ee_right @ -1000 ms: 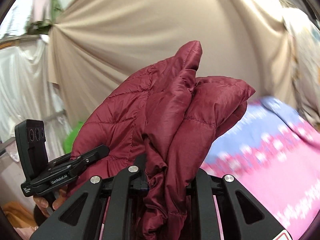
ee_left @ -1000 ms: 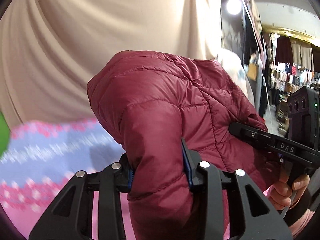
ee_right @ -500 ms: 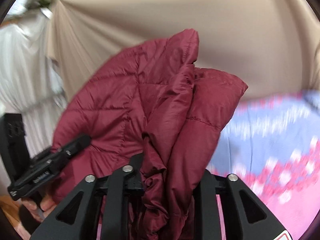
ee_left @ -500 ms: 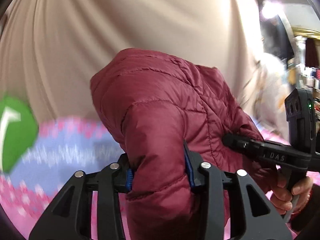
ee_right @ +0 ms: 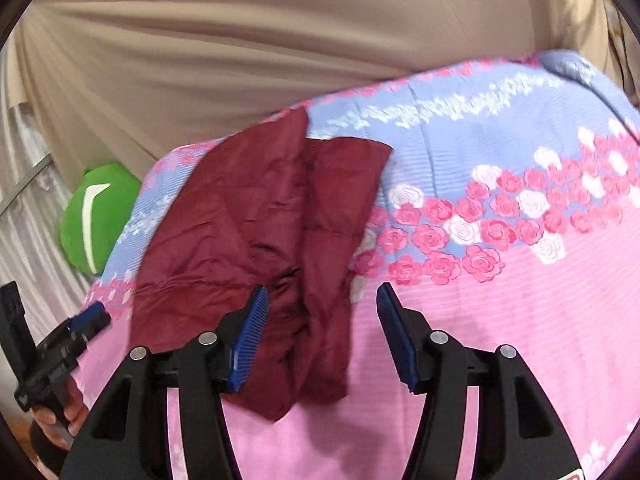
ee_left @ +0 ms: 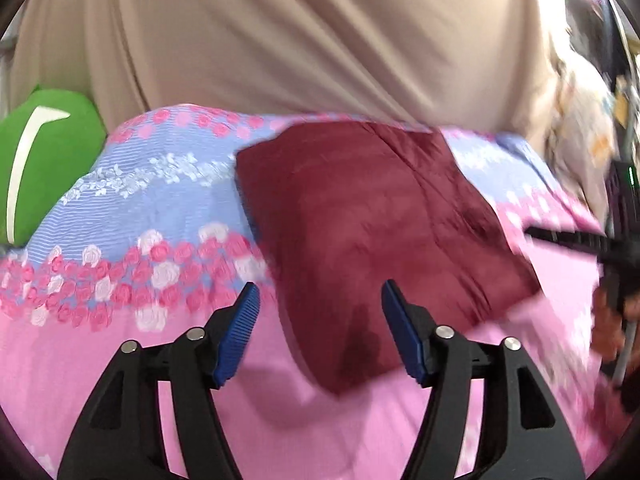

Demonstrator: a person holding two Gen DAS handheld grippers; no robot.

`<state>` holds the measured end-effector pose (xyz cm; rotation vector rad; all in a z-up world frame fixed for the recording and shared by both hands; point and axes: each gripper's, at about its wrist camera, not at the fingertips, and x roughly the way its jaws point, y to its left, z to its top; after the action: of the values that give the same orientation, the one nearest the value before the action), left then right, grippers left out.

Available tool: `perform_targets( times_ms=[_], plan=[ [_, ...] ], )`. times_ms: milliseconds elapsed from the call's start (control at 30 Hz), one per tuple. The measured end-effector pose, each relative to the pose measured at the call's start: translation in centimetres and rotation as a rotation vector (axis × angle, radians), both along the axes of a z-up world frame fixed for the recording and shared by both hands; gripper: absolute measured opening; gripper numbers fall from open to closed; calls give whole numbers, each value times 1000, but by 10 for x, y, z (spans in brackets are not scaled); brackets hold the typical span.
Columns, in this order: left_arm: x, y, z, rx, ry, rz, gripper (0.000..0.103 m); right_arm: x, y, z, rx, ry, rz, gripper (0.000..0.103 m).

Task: Fold large clothes
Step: 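Lower the bundle onto the bedspread with the right tool and release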

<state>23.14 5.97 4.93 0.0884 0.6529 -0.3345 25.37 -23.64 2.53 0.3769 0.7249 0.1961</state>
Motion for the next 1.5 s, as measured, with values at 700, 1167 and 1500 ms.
perform_targets(
  times_ms=[700,1167,1500],
  plan=[
    [5,-12,-73,85,210,136,39,17,22,-58,-134,142,14,5],
    [-44,-26,9,-43,22,177,39,-39,29,2,-126,14,18,17],
    [0,-50,-45,73,140,231,43,-8,46,-47,-221,137,55,9]
  ],
)
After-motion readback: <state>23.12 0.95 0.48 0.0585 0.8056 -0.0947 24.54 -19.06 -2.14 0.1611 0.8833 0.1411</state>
